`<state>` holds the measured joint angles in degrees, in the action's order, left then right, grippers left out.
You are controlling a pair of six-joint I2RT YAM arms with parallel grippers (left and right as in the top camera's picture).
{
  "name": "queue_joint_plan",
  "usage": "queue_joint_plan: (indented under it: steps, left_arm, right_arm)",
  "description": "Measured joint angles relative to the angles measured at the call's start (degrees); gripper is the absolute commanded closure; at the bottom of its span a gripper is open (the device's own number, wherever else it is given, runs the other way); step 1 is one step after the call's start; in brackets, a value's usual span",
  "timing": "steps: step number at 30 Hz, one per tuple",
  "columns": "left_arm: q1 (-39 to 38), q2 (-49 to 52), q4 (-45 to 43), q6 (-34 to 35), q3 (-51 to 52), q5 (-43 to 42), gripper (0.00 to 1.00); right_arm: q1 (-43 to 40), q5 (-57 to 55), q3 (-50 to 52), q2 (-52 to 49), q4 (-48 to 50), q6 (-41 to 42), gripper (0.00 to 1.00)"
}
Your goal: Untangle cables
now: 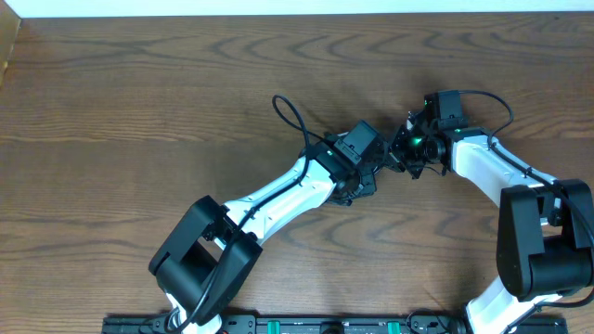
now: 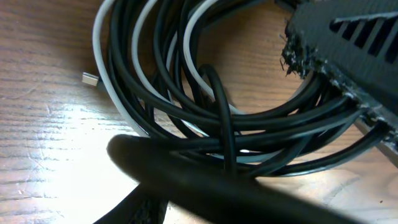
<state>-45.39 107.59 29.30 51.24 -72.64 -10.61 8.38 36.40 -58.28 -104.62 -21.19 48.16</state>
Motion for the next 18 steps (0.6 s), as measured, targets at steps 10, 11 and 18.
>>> queue_joint_plan:
  steps: [10,11,18]
  left_arm:
    - [-1.2,0.0,-0.9,0.5,0.0,0.4,0.81]
    - [-1.2,0.0,-1.0,0.4,0.0,0.4,0.85]
    - [-1.2,0.0,-1.0,0.6,0.0,0.4,0.92]
  right_arm:
    - [0.0,0.0,0.0,0.0,0.0,0.0,0.99]
    - [0.0,0.0,0.0,0.0,0.0,0.0,0.99]
    - [0.0,0.0,0.0,0.0,0.0,0.0,0.99]
